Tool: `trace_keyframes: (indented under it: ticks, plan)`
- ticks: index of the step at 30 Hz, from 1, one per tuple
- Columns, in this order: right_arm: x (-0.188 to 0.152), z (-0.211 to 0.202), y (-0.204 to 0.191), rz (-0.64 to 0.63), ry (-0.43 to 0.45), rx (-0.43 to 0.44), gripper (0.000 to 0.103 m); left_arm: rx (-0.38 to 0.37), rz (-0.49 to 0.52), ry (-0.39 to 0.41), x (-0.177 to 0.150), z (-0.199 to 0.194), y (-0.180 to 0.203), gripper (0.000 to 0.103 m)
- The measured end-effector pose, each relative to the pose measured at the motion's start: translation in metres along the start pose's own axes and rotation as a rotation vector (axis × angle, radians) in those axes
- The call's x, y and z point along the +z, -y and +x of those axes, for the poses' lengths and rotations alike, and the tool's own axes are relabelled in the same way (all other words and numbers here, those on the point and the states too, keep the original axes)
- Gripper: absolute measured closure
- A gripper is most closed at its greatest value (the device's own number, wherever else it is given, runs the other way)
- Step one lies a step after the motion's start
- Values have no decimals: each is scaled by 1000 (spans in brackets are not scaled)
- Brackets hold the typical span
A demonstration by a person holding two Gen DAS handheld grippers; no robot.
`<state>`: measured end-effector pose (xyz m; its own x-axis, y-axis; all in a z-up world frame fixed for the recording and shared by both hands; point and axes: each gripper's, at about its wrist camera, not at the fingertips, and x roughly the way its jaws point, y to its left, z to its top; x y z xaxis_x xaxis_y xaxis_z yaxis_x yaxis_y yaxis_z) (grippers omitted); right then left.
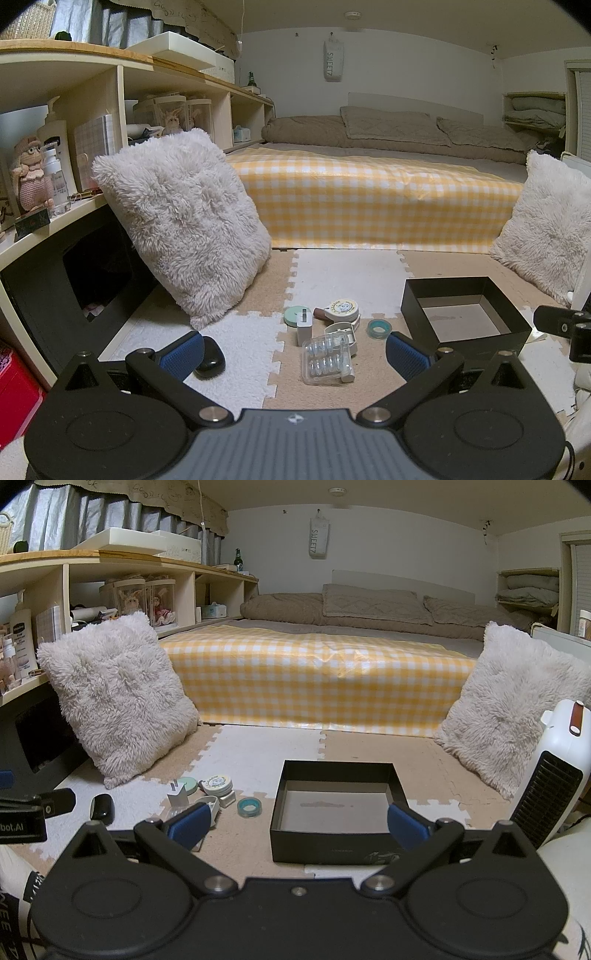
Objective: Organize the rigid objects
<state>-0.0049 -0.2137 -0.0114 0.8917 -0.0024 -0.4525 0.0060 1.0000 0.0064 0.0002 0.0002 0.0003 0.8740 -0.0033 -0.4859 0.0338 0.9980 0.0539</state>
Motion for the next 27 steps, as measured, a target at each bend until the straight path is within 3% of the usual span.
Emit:
trace_keyframes:
  ticks: [27]
  plan:
    - [-1,-1,0,1,1,1,0,1,1,2,0,0,0,0]
